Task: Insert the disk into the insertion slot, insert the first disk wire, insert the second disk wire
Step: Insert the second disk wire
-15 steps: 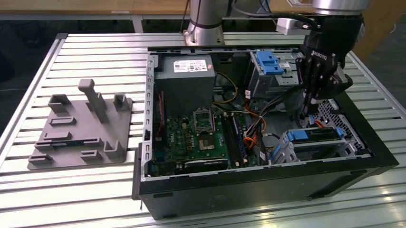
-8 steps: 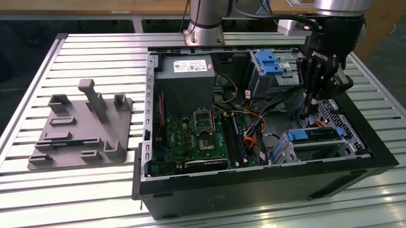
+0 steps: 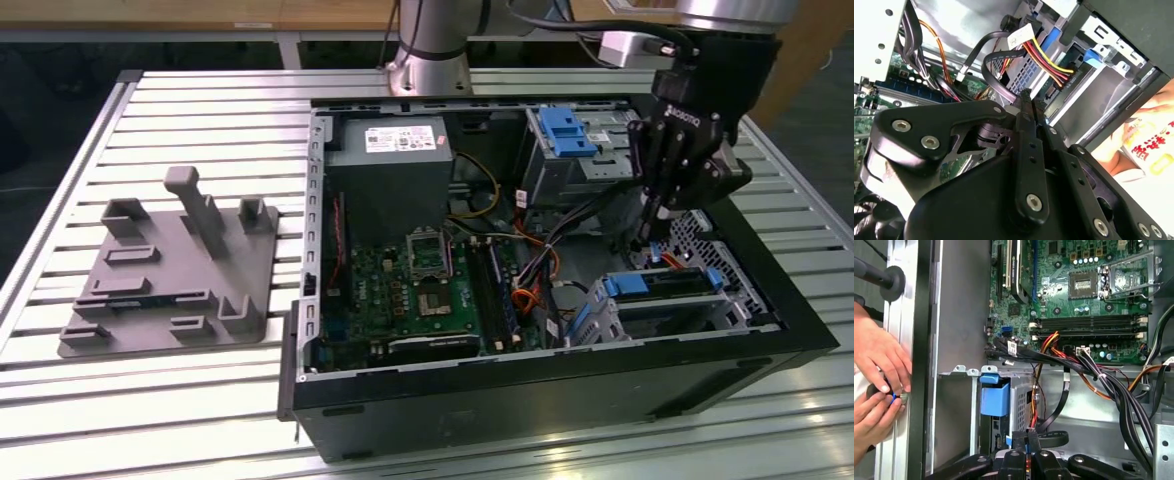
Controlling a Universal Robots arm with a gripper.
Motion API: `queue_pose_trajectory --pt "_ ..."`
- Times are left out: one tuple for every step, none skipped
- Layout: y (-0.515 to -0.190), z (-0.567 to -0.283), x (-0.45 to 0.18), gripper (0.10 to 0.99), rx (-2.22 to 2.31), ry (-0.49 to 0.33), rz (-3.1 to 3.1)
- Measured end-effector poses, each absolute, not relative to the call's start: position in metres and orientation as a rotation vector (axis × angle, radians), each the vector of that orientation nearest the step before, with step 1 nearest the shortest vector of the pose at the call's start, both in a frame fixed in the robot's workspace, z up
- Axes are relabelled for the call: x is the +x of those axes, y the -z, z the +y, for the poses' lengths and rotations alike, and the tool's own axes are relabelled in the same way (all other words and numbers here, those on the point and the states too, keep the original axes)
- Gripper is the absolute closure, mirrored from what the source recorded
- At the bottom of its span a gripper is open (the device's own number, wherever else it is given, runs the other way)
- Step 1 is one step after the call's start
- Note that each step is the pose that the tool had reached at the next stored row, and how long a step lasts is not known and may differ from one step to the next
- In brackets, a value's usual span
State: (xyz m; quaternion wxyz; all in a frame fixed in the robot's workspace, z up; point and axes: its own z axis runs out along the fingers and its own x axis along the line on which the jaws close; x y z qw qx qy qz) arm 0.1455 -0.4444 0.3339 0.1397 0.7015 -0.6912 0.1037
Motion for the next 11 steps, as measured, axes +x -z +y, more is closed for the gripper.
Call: queue_pose_trajectory --pt "-0.334 -0.446 0.146 0.945 2.029 -0.296 -1.998" --pt "-0.334 -0.447 0.146 0.945 2.033 -0.288 -2.003" --pt "-0.335 -0.448 0.146 0.945 2.038 -0.281 -2.007" --pt "-0.336 -0.450 0.146 0.945 2.042 -0.275 -2.010" --pt "-0.337 -0.451 0.146 0.945 2.046 -0.269 -2.014" --pt "-0.338 -0.452 0.146 0.945 2.049 -0.263 -2.017" --pt "-0.339 -0.454 0.146 0.945 2.052 -0.258 -2.020" --pt "-0.340 -0.455 0.146 0.945 2.056 -0.252 -2.023" --pt "-0.340 -0.457 0.146 0.945 2.060 -0.245 -2.027" --pt "-0.341 -0.458 0.146 0.945 2.065 -0.238 -2.031" --pt "-0.341 -0.459 0.146 0.945 2.071 -0.228 -2.037"
